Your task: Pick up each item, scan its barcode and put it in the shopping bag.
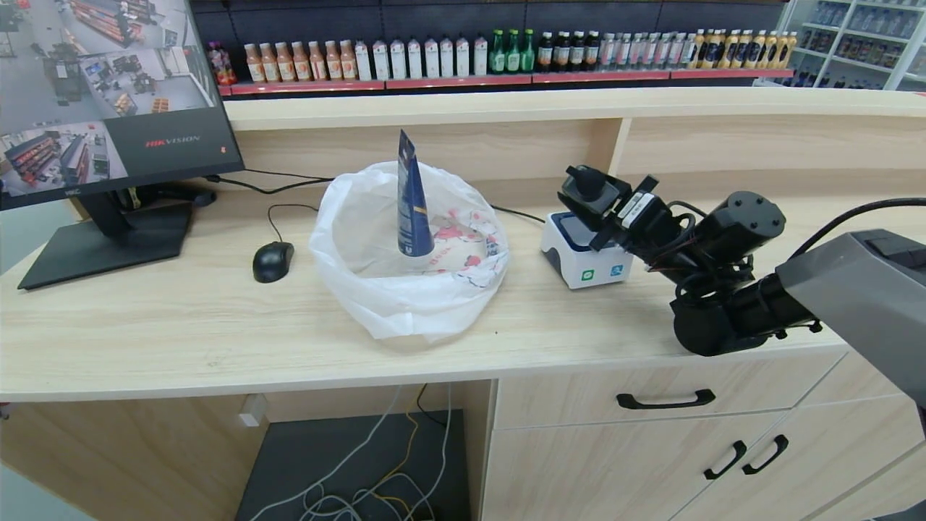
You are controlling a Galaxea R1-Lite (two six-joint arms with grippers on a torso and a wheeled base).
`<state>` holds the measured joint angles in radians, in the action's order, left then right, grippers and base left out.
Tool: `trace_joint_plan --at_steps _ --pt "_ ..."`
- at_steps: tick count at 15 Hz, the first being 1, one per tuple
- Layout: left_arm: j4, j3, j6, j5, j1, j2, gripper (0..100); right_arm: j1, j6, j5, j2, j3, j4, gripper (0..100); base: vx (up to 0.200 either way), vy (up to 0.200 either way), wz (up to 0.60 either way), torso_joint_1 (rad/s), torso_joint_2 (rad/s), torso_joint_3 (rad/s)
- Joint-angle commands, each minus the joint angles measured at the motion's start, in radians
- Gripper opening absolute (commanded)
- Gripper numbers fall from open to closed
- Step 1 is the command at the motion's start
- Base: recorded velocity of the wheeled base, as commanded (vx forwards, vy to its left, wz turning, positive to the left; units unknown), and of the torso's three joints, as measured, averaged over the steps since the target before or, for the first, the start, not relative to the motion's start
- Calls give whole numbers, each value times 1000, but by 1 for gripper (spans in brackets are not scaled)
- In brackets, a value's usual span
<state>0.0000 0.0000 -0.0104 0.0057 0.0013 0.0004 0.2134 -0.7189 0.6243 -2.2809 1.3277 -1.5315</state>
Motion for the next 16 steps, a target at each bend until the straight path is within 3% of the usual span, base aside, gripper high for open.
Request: trace_joint_plan --at_steps 1,16 --pt "0 0 0 0 0 0 100 -5 -1 0 1 1 1 0 0 0 0 0 0 0" --pt "0 0 0 0 0 0 100 11 3 -8 9 -21 13 0 0 0 0 0 0 0"
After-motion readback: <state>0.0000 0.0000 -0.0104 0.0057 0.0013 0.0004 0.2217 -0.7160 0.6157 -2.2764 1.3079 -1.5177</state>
